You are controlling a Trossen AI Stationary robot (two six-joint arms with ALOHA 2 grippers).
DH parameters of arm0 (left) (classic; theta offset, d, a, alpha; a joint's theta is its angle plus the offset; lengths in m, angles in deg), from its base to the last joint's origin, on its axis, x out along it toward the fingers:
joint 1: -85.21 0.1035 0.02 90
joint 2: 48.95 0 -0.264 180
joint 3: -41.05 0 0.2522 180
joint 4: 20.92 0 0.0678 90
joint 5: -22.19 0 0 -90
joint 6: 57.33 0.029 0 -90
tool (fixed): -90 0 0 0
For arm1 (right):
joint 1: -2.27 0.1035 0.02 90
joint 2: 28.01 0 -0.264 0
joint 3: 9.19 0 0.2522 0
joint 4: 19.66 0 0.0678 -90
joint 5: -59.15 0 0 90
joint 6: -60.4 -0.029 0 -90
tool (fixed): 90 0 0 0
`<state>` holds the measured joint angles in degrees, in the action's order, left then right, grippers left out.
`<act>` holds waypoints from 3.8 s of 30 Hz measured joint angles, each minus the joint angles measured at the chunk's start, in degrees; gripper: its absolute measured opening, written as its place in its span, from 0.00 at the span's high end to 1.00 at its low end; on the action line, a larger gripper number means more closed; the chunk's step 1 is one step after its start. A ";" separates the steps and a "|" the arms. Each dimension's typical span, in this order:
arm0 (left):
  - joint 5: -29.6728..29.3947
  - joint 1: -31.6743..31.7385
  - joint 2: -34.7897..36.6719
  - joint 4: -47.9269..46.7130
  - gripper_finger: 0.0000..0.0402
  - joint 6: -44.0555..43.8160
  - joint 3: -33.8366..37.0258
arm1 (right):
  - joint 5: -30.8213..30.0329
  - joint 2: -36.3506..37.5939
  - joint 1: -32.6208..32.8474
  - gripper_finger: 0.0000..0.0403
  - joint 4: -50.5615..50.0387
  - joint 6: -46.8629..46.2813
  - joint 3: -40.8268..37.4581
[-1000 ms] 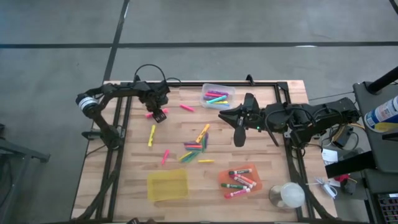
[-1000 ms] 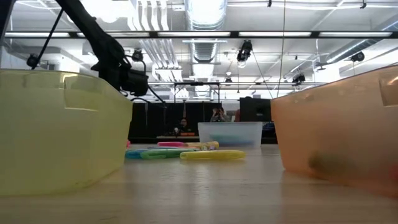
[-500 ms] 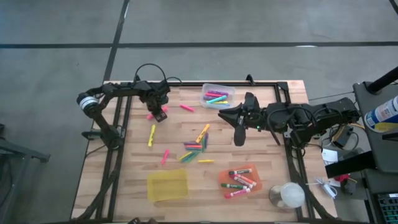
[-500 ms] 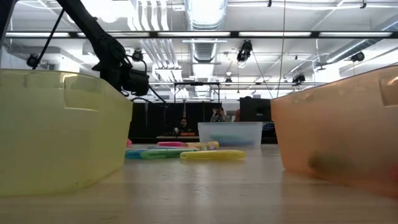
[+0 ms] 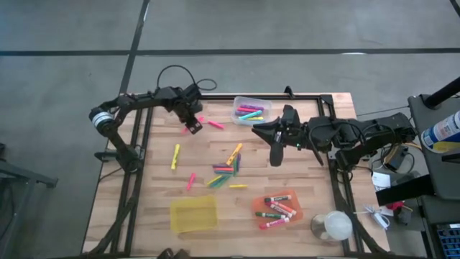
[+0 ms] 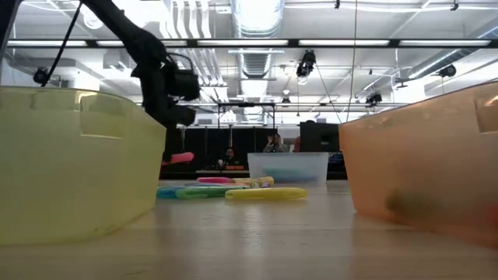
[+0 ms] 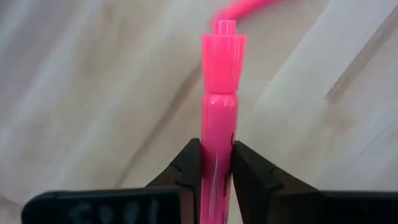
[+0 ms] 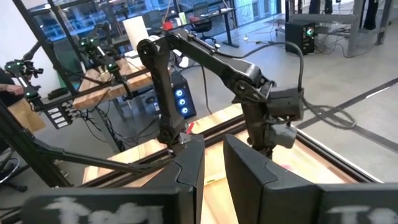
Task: Pick & Place Markers
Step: Put the pink highlighter pen into the transparent bin, then put the orange highlighter pen into the transparent bin
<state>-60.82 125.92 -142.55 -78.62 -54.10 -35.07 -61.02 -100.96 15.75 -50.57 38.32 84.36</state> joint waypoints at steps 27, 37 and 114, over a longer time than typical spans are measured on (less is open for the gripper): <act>1.10 -8.13 -21.69 4.82 0.84 -5.27 -41.23 | 0.22 0.02 0.54 0.86 3.23 -0.35 0.25; 3.32 -8.53 -32.95 3.09 0.83 -12.34 -54.59 | 0.17 0.02 0.50 0.86 2.82 0.06 0.26; -2.24 -29.18 -30.25 -12.16 0.64 -28.81 -41.36 | 0.17 -0.02 0.00 0.86 2.51 2.60 -0.09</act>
<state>-63.06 96.74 -172.80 -90.78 -82.91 -76.43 -60.85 -100.98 15.75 -48.06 40.92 84.27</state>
